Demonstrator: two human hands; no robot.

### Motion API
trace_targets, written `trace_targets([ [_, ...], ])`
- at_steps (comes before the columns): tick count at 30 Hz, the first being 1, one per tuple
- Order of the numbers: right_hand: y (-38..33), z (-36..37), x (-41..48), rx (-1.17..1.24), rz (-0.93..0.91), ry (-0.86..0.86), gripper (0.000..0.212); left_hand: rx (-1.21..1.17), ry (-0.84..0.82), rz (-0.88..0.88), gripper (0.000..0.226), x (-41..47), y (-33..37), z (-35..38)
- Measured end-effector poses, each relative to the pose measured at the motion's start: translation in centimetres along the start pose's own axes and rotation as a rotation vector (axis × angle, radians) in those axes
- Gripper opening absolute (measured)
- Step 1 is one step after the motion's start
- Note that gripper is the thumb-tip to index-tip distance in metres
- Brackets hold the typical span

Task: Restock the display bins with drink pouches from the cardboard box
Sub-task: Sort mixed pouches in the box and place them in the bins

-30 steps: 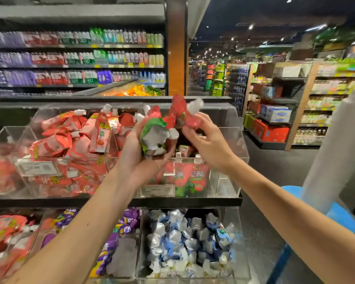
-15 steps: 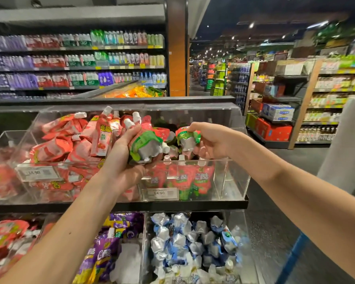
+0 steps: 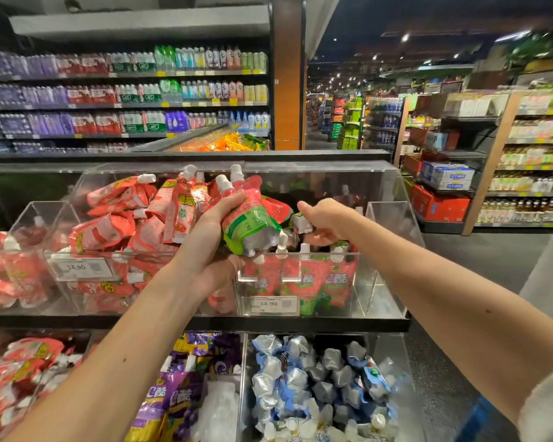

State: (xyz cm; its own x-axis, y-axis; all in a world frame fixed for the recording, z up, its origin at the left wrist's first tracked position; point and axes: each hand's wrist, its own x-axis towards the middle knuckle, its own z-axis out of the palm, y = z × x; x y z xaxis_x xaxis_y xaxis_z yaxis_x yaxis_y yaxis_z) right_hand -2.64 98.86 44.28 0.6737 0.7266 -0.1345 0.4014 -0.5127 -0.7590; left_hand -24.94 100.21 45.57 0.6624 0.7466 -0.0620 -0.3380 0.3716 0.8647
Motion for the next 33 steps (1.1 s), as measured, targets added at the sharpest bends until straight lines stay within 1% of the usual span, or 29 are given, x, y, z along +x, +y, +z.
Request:
trace_targets([
  [1,0.1,0.1,-0.2,-0.220,-0.071,0.122,0.055,-0.001,0.002,-0.004,0.027,0.0,0.0,-0.1],
  [2,0.2,0.3,-0.3,-0.363,-0.135,0.233,0.054,-0.002,-0.001,-0.005,0.026,0.1,0.1,-0.1],
  [3,0.3,0.3,-0.2,-0.412,-0.172,0.308,0.050,-0.003,-0.002,-0.007,0.025,0.0,0.1,-0.2],
  [5,0.4,0.2,0.3,-0.358,-0.210,0.350,0.041,-0.009,-0.003,-0.002,0.023,0.0,0.1,-0.4],
  [8,0.5,0.1,1.1,-0.275,-0.204,0.332,0.032,0.008,0.018,0.009,0.019,-0.4,0.1,-0.3],
  [10,0.6,-0.2,1.3,-0.229,-0.176,0.311,0.032,0.031,0.025,0.018,0.018,-0.5,0.1,-0.2],
  [13,0.3,-1.6,0.3,-0.236,-0.150,0.259,0.032,0.080,0.016,0.032,0.021,-0.4,0.0,-0.1],
  [15,0.2,-2.5,-1.0,-0.208,-0.211,0.242,0.034,0.097,-0.014,0.040,0.028,-0.3,-0.2,0.2],
  [16,0.0,-2.7,-2.1,-0.153,-0.265,0.211,0.036,0.104,-0.032,0.046,0.030,-0.2,-0.4,0.4],
  [17,-0.2,-2.7,-3.5,-0.059,-0.318,0.143,0.041,0.106,-0.045,0.046,0.031,-0.2,-0.6,0.6],
  [18,-0.4,-2.4,-5.1,0.053,-0.340,0.034,0.050,0.106,-0.058,0.044,0.033,-0.1,-0.8,0.8],
  [20,-0.7,-2.0,-7.5,0.198,-0.285,-0.190,0.069,0.107,-0.069,0.040,0.032,-0.3,-1.1,1.4],
  [21,-0.6,-2.1,-8.2,0.223,-0.258,-0.251,0.076,0.096,-0.069,0.040,0.030,-0.4,-1.3,1.7],
  [23,0.1,-2.6,-9.0,0.270,-0.260,-0.323,0.071,0.081,-0.082,0.037,0.029,-0.3,-1.5,2.2],
  [24,0.5,-3.0,-9.1,0.306,-0.281,-0.351,0.064,0.074,-0.090,0.035,0.030,-0.3,-1.5,2.4],
  [26,1.1,-3.7,-9.5,0.367,-0.293,-0.373,0.043,0.060,-0.105,0.024,0.037,-0.2,-1.5,2.7],
  [27,1.2,-4.0,-9.8,0.386,-0.283,-0.364,0.033,0.061,-0.099,0.020,0.034,-0.3,-1.3,3.0],
  [28,1.3,-4.3,-10.0,0.399,-0.272,-0.351,0.026,0.068,-0.088,0.024,0.026,-0.3,-1.2,3.1],
  [29,1.3,-4.7,-10.3,0.406,-0.265,-0.335,0.023,0.070,-0.077,0.028,0.020,-0.5,-1.0,3.3],
  [30,1.4,-5.0,-10.3,0.415,-0.261,-0.323,0.022,0.068,-0.057,0.031,0.026,-0.5,-0.7,3.3],
  [32,1.4,-5.6,-10.3,0.401,-0.253,-0.295,0.022,0.078,-0.043,0.019,0.052,-0.3,-0.5,3.4],
  [33,1.4,-5.9,-10.2,0.351,-0.258,-0.264,0.021,0.099,-0.042,0.017,0.059,-0.2,-0.4,3.5],
])
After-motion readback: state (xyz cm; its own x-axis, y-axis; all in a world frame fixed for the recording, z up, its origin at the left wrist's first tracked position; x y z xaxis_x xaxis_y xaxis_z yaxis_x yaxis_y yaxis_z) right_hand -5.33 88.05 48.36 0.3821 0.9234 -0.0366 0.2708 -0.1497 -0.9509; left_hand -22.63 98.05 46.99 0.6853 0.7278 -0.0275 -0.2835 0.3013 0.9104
